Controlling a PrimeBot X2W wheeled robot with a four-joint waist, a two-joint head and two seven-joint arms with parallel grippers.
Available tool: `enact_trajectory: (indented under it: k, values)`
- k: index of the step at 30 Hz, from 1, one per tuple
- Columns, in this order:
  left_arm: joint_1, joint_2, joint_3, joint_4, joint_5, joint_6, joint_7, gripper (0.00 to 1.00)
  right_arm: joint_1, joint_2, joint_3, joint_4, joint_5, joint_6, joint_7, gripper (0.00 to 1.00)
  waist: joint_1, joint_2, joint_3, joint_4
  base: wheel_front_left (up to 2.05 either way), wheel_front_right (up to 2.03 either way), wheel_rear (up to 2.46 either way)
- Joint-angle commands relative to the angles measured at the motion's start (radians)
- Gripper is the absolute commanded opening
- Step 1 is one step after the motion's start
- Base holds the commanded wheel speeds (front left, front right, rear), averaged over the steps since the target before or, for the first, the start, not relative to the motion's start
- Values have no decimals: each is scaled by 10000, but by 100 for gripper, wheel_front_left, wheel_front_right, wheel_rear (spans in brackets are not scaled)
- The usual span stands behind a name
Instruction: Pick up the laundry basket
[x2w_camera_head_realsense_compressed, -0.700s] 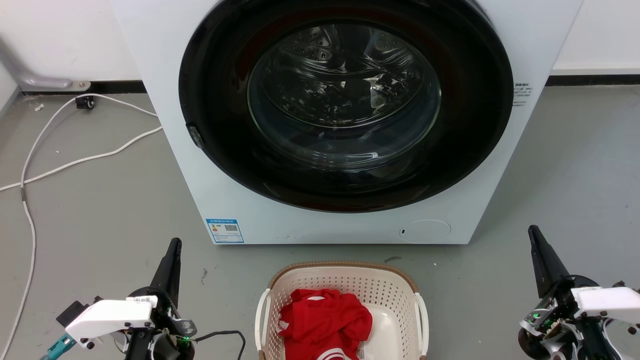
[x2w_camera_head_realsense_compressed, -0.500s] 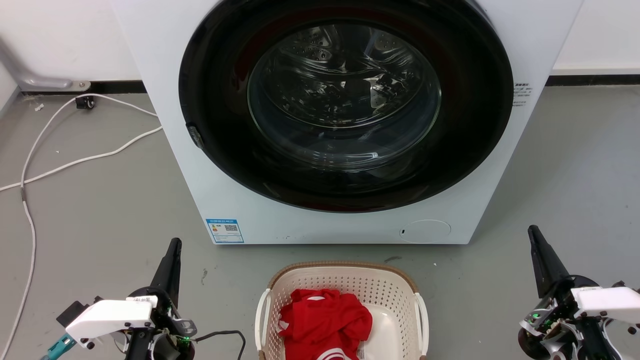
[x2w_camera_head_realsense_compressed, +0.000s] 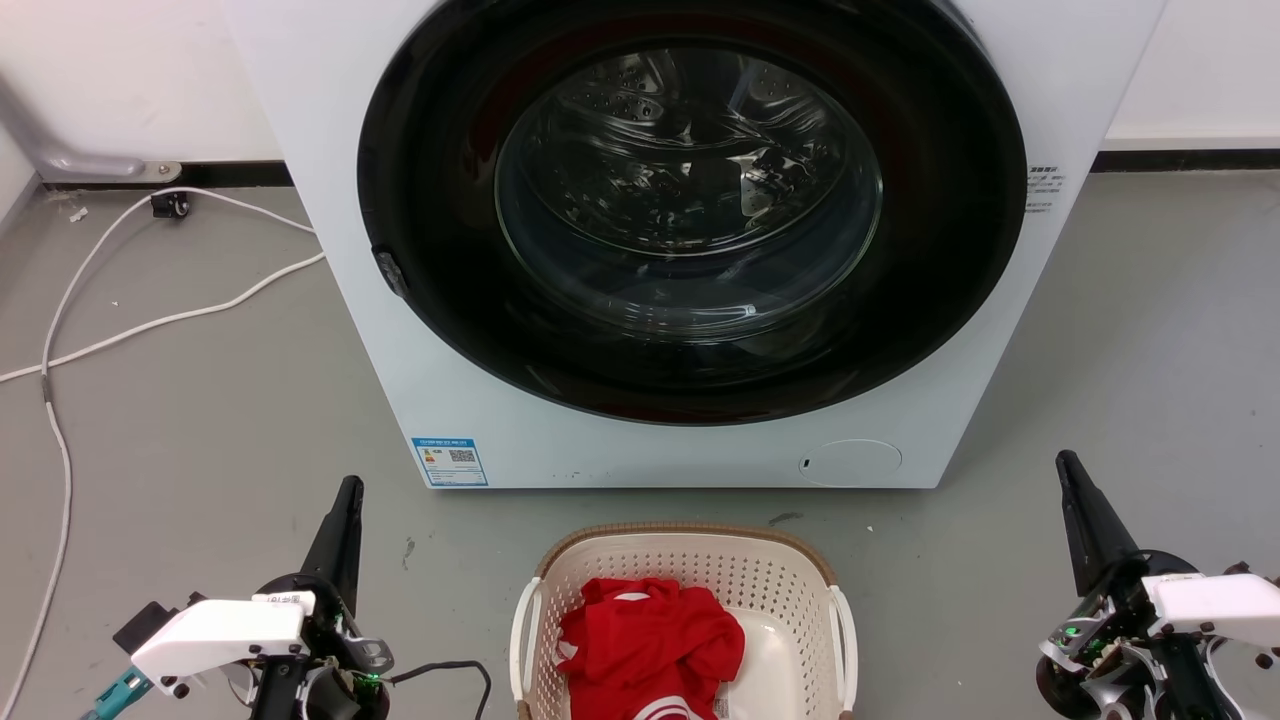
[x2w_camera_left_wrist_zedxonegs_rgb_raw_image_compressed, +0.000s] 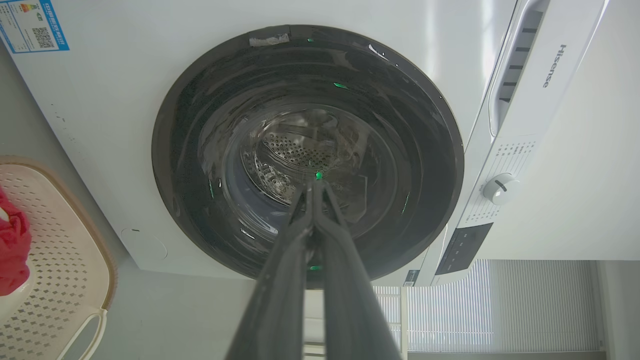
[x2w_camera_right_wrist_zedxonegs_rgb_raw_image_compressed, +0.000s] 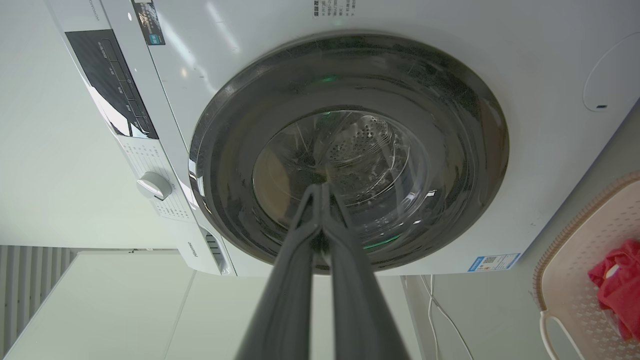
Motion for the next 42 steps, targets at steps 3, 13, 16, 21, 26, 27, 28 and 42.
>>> enact_trajectory:
  k: [3,13,16,21,26,27,28,42]
  values:
    - [-112,-18,30,14,54,-49,36,0,-130,33,-21,10,-31,0,23,0,0,0,0,0,0,0,0]
    - [262,-71,-18,315,-3,15,-7,100,263,40,12,300,-1,0,-3,100,0,0,-1,0,0,0,0]
    - [344,-76,-89,237,94,14,-149,100,345,46,83,232,-97,0,-145,100,0,0,0,0,0,0,0]
    - [459,-74,-159,47,293,12,-398,100,458,46,180,19,-292,0,-398,100,0,0,0,-1,0,0,0]
    - [570,-73,-183,-132,544,10,-635,100,590,46,244,-161,-525,0,-637,100,0,0,-5,2,0,0,0]
    - [594,-73,-189,-159,604,9,-681,100,616,46,243,-168,-616,0,-683,100,0,0,-7,4,0,0,0]
    - [619,-72,-175,-179,672,9,-726,100,637,46,227,-166,-737,0,-728,100,0,0,-10,6,0,0,0]
    - [693,-69,646,-622,2477,210,-1268,100,654,46,-154,-772,-3658,0,-1276,100,0,0,-41,41,0,0,0]
